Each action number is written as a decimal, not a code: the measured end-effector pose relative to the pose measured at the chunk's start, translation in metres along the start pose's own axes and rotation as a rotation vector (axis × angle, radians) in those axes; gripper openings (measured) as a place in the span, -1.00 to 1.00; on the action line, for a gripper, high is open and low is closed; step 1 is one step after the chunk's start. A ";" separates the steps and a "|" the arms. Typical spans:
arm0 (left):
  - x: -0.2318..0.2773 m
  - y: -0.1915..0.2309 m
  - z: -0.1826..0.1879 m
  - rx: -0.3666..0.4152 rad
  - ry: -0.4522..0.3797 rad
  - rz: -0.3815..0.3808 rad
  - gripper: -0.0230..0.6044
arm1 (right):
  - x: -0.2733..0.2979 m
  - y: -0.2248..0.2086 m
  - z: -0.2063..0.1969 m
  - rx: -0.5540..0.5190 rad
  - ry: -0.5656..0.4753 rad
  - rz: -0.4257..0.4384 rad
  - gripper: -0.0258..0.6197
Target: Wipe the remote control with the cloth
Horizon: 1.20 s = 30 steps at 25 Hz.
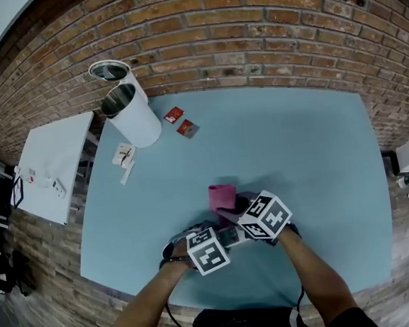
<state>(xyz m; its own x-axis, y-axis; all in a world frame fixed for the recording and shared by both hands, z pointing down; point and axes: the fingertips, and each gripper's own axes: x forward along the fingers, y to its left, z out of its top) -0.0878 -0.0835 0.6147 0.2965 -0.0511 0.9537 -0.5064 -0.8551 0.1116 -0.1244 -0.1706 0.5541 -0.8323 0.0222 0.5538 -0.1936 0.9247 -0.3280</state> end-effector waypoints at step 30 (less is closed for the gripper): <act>0.001 0.001 -0.005 -0.007 0.052 0.002 0.00 | -0.070 -0.063 -0.032 0.141 -0.051 -0.135 -0.72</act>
<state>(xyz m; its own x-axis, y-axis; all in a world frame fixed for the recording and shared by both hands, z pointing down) -0.0926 -0.0817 0.6170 0.2536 -0.0257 0.9670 -0.5129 -0.8511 0.1119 -0.0371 -0.2184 0.5609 -0.8185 -0.1206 0.5617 -0.3729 0.8553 -0.3598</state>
